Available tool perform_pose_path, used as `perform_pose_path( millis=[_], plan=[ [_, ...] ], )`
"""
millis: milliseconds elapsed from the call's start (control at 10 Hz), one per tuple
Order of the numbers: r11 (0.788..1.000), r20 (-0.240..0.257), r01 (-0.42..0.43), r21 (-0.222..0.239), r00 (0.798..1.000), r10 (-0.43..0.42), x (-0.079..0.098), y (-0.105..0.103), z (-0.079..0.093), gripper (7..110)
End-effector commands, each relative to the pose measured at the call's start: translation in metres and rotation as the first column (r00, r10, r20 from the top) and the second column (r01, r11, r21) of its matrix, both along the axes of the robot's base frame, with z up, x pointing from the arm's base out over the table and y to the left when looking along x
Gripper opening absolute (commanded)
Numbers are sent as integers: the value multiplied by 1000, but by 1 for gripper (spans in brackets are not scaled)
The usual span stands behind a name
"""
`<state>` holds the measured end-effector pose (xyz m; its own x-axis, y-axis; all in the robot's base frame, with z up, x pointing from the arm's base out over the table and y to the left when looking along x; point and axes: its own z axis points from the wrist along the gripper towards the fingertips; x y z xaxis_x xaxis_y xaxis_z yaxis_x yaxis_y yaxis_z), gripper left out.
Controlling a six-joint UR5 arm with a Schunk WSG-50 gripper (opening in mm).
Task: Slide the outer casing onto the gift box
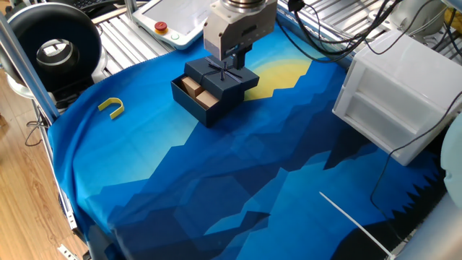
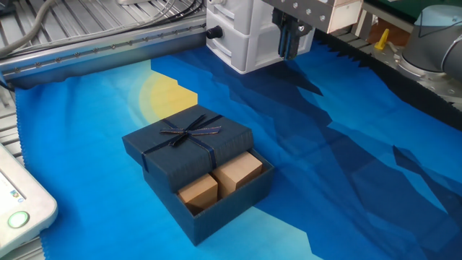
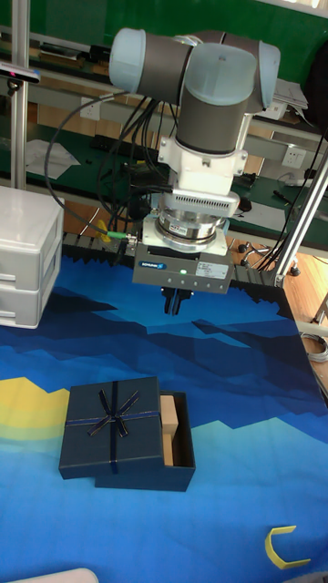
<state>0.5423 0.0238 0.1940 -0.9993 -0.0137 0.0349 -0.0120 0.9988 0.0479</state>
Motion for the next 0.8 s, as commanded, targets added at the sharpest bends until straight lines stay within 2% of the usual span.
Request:
perform_pose_path(
  millis=[0,100,200,300,400,500,600,700],
  plan=[
    [999,-2,-18,35,1000,18,27,7,-5,7],
    [999,-10,-33,36,999,34,41,5,-6,7],
    [997,-57,-75,-15,996,74,48,-14,-7,7],
    [991,-67,-120,-51,991,117,72,-32,-11,7],
    [991,-86,-133,-34,988,130,84,-33,-14,7],
    [990,-94,-136,-21,987,134,92,-33,-13,7],
    [988,-94,-145,-43,986,141,96,-42,-10,7],
    [980,-101,-169,-107,982,159,95,-63,-11,7]
  ],
)
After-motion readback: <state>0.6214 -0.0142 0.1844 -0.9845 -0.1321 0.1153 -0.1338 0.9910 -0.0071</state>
